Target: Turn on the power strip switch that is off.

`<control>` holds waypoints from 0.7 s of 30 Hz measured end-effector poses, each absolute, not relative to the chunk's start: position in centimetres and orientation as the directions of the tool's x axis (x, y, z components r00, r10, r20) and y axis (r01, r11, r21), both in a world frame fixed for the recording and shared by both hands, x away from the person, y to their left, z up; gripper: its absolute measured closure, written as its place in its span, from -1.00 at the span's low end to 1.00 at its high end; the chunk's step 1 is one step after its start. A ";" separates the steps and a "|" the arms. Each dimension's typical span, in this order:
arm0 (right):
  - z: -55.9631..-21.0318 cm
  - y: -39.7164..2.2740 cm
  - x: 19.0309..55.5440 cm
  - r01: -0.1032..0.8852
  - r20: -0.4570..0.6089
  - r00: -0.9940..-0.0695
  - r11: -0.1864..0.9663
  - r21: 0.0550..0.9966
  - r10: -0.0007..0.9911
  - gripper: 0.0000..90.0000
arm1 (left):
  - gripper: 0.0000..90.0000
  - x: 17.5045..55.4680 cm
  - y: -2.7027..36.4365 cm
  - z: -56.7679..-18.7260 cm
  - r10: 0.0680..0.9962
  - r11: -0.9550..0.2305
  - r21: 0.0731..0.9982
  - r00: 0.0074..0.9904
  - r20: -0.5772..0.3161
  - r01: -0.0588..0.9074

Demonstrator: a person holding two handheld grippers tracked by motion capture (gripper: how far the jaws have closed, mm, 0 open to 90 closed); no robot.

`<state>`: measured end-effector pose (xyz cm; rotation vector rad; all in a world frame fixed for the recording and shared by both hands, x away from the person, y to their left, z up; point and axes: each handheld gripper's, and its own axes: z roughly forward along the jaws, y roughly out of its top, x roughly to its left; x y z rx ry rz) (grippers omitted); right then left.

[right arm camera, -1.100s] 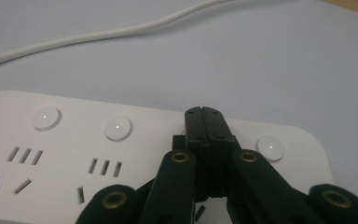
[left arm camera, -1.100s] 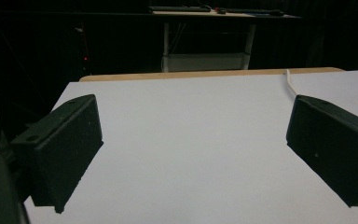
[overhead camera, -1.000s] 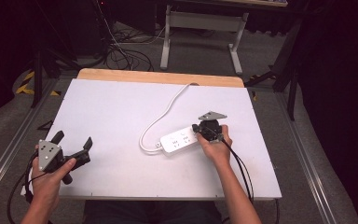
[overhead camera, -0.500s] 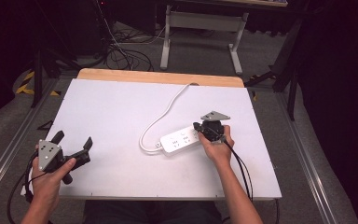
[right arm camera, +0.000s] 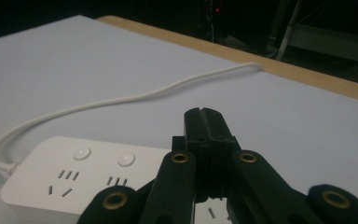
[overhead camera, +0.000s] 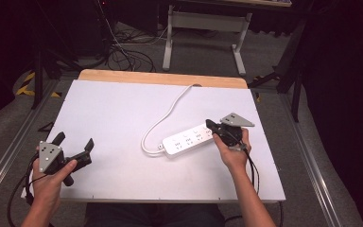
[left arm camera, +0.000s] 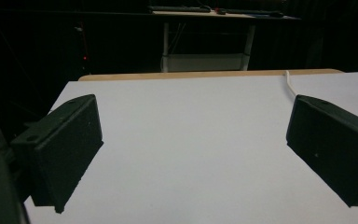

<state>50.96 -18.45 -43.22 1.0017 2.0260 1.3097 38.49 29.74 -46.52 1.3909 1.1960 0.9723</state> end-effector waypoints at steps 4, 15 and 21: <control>-42.6 -20.3 50.0 0.264 0.000 -0.573 0.185 0.947 0.820 1.00 | -0.91 38.5 29.6 -46.5 0.982 0.012 0.987 0.185 -0.042 0.162; -42.6 -23.6 47.6 0.208 0.061 -0.522 0.058 0.976 0.851 1.00 | -0.91 38.9 29.5 -46.5 0.982 0.011 0.987 0.186 -0.041 0.162; -43.1 -24.9 46.5 0.165 0.068 -0.519 0.021 0.986 0.852 0.97 | -0.91 38.8 29.5 -46.5 0.982 0.014 0.987 0.184 -0.044 0.160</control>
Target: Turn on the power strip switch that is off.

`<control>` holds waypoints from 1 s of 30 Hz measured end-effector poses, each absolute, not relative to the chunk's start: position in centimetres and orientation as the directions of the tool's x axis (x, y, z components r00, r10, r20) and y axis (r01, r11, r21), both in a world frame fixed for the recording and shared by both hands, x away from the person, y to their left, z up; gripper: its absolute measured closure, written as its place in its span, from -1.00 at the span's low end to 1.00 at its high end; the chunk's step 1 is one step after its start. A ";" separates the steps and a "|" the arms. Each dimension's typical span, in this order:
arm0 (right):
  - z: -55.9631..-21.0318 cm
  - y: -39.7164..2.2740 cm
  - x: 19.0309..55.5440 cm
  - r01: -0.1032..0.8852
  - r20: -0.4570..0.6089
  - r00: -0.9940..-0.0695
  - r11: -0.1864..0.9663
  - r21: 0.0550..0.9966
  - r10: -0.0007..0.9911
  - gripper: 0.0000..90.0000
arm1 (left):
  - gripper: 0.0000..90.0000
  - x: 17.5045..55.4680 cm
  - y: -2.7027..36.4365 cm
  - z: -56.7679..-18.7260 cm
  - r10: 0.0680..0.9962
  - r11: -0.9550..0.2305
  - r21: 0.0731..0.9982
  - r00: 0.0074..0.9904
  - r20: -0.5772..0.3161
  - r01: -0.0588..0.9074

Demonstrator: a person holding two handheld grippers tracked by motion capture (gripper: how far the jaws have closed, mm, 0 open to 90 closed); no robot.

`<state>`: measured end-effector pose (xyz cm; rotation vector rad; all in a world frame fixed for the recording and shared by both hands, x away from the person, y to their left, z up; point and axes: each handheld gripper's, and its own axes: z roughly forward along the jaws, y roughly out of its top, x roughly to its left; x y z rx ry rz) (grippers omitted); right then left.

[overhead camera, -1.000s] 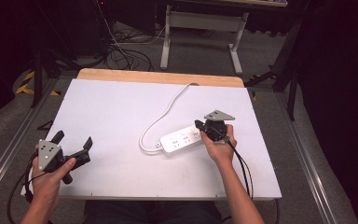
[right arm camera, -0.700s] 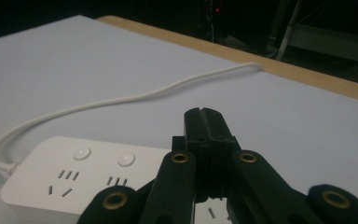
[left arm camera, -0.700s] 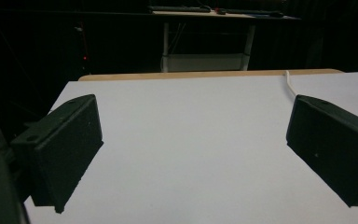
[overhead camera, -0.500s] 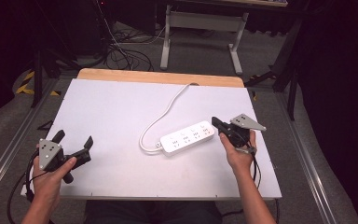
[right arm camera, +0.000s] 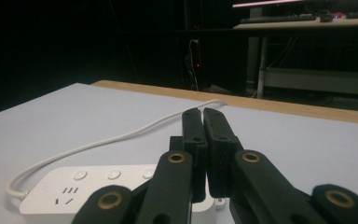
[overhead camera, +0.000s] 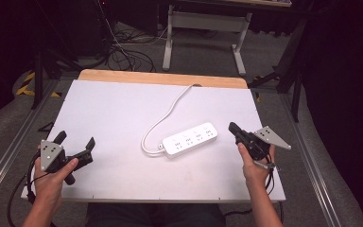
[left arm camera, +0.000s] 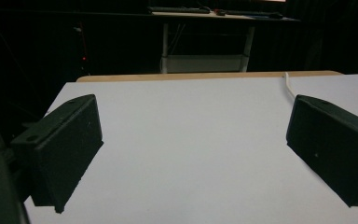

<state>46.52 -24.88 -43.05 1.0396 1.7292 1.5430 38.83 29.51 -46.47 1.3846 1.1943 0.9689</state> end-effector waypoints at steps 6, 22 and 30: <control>-43.3 -26.0 45.8 0.130 0.082 -0.514 -0.017 0.991 0.854 0.98 | -0.91 38.8 29.5 -46.4 0.983 0.018 0.988 0.180 -0.047 0.156; -43.7 -26.5 45.2 0.107 0.080 -0.473 -0.032 0.994 0.877 0.09 | -0.91 38.8 29.8 -46.3 0.983 0.025 0.988 0.174 -0.052 0.150; -44.0 -26.9 45.7 0.126 0.111 -0.436 -0.062 0.990 0.893 -0.53 | -0.91 38.8 29.8 -46.2 0.984 0.024 0.989 0.173 -0.050 0.148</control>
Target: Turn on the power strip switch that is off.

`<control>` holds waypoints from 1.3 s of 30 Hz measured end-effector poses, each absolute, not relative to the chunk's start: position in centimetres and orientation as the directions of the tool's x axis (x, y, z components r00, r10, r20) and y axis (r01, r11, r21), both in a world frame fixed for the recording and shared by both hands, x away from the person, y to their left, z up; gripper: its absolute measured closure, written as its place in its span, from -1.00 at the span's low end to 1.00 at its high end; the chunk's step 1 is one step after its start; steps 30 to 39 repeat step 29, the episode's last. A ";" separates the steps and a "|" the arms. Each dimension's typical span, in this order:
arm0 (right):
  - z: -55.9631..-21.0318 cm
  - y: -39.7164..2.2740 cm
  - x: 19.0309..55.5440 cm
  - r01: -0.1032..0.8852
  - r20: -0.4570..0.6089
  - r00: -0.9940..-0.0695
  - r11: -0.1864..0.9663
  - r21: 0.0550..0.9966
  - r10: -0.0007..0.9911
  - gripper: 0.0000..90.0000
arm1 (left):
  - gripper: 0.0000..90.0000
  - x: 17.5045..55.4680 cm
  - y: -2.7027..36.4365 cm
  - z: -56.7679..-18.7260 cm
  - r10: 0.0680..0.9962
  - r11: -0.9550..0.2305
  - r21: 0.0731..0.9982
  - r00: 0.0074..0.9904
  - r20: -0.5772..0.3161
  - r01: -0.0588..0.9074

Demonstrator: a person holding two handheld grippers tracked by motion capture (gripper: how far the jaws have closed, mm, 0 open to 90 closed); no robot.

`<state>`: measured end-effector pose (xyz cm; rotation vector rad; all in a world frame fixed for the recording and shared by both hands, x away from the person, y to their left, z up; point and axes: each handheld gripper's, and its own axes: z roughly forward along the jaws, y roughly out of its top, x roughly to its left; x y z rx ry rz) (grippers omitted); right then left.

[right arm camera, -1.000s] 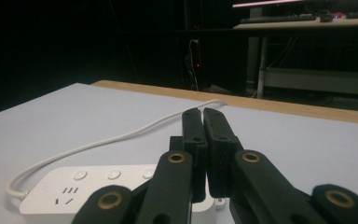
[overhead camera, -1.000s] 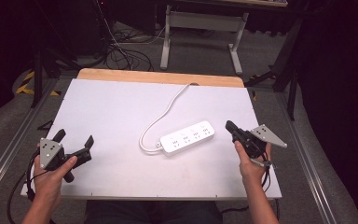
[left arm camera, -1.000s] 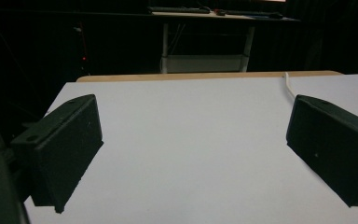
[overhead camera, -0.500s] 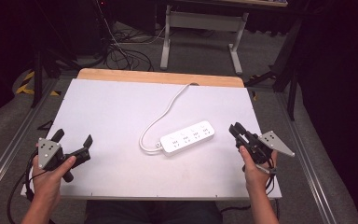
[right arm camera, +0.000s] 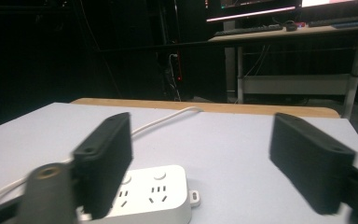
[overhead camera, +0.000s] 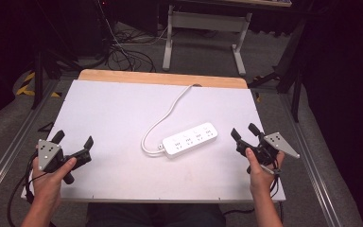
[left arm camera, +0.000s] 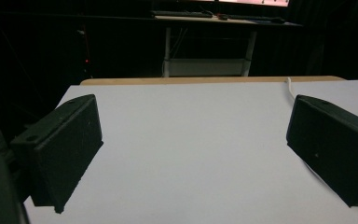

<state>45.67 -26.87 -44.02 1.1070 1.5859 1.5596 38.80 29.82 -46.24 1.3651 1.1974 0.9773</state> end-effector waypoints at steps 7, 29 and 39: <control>-44.2 -26.9 45.8 0.130 0.105 -0.452 -0.051 0.990 0.886 -0.88 | -0.94 38.8 29.9 -46.2 0.984 0.033 0.989 0.169 -0.058 0.145; -44.5 -26.6 45.8 0.125 0.090 -0.473 -0.035 0.992 0.876 -0.93 | -0.99 38.9 30.2 -46.2 0.985 0.056 0.989 0.152 -0.077 0.138; -44.5 -26.6 45.8 0.125 0.090 -0.473 -0.035 0.992 0.876 -0.93 | -0.99 38.9 30.2 -46.2 0.985 0.056 0.989 0.152 -0.077 0.138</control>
